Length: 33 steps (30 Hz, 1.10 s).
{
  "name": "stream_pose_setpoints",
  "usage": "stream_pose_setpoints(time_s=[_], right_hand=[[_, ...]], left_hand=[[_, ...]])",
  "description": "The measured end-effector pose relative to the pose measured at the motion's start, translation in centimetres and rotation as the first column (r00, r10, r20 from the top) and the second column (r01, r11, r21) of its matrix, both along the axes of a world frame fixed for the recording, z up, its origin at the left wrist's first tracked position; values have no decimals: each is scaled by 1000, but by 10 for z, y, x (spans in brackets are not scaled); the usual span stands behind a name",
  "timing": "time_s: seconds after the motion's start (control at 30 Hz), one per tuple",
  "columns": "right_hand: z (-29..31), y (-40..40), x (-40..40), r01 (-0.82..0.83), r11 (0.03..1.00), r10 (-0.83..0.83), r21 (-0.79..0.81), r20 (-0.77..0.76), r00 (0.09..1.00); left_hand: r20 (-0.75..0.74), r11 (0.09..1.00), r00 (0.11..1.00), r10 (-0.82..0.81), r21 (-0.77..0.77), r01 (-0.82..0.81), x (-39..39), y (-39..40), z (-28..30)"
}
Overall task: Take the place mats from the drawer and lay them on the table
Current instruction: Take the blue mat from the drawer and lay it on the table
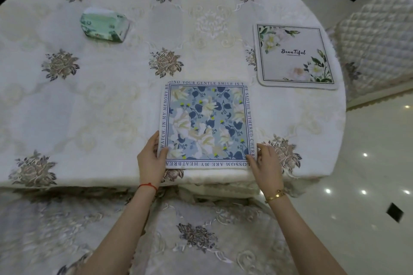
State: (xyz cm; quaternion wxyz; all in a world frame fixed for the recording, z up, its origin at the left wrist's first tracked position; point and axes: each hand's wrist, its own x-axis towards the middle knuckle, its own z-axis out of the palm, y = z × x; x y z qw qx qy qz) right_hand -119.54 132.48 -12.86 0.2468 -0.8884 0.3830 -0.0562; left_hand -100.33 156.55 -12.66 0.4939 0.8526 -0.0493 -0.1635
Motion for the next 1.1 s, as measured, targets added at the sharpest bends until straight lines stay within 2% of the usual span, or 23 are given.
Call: stream_pose_setpoints(time_s=[0.1, 0.17, 0.27, 0.37, 0.53, 0.73, 0.93, 1.1], right_hand=[[3, -6, 0, -92, 969, 89, -229, -20, 996], [4, -14, 6, -116, 946, 113, -303, -30, 993], [4, -26, 31, -165, 959, 165, -230, -20, 986], [3, -32, 73, -267, 950, 273, -162, 12, 962], [1, -34, 153, -432, 890, 434, -142, -19, 901], [-12, -39, 222, -527, 841, 521, -121, -81, 850], [-24, -57, 211, -539, 836, 531, -106, -96, 842], [-20, -85, 175, -423, 897, 412, -127, -102, 905]], left_hand=[[85, 992, 992, -90, 102, 81, 5, 3, -6], [137, 979, 981, -135, 170, 111, 6, 2, -6], [247, 945, 941, -233, 287, 159, 14, -5, -3], [300, 909, 889, -346, 340, 239, 36, -19, -6], [337, 836, 784, -520, 388, 388, 88, -73, -3], [325, 731, 680, -657, 494, 470, 127, -126, -7], [303, 697, 671, -676, 557, 451, 138, -117, -25], [313, 713, 698, -644, 576, 400, 143, -96, -28]])
